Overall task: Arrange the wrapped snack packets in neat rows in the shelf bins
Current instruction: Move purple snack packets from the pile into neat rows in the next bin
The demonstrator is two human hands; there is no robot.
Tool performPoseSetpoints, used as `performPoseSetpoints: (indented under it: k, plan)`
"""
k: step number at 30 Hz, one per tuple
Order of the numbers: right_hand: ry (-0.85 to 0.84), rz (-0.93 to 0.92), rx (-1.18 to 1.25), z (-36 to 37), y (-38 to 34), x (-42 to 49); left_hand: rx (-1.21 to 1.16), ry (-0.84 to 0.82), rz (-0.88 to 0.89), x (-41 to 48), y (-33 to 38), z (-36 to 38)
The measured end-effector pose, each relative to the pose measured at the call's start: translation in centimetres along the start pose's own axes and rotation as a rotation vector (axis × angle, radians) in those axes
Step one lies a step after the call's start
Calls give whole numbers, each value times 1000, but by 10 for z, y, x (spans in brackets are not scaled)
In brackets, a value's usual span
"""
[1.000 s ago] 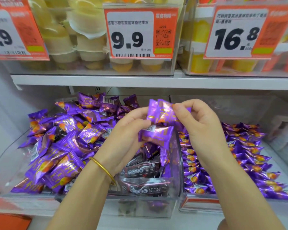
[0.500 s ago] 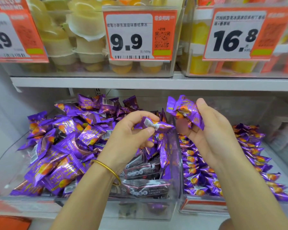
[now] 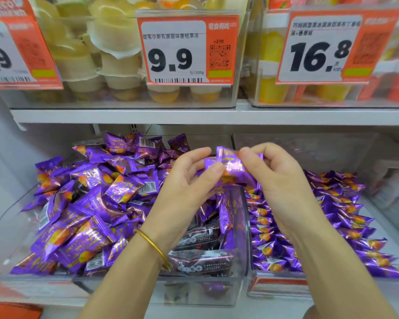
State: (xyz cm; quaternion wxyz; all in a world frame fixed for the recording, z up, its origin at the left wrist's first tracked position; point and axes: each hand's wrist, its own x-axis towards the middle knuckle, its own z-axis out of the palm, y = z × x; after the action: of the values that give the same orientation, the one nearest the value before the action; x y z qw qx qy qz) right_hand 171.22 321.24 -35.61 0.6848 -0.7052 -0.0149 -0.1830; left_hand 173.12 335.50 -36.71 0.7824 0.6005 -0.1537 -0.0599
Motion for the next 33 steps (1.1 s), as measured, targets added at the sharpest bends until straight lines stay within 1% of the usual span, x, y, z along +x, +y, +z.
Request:
performPoseSetpoints:
  k: [5,8,11,15,17,19,21,24,27,29,31,33]
  plan:
    - [-76,-99,-69,-1,-1,-1,63,-2,88,1,-2,3]
    - [-136,-114,-100,-7,0,1,135,-21,140,0,0,2]
    - [-266,-86,-176,-17,0,3,192,-44,166,2,-1,-3]
    - [-455,-22,-170,-30,-5,7,271,-132,226,1,2,-7]
    - [-496,-41,-240,-33,-8,10,234,-166,230,0,0,-4]
    - [-505,-77,-340,-35,-10,11,183,-177,229,0,-1,-1]
    - [-514,-100,-422,-37,-14,12,197,-163,249,1,-4,2]
    - [-533,-114,-479,-46,-18,12,209,-137,247,4,-6,7]
    - [-558,-135,-526,-55,-21,12,189,-151,260,5,-8,16]
    - [-543,-142,-551,-61,-20,13,200,-159,277,6,-9,23]
    - [-504,-141,-597,-68,-20,14,274,-161,308,7,-12,31]
    - [-471,-141,-654,-78,-19,15,420,-152,351,10,-15,41]
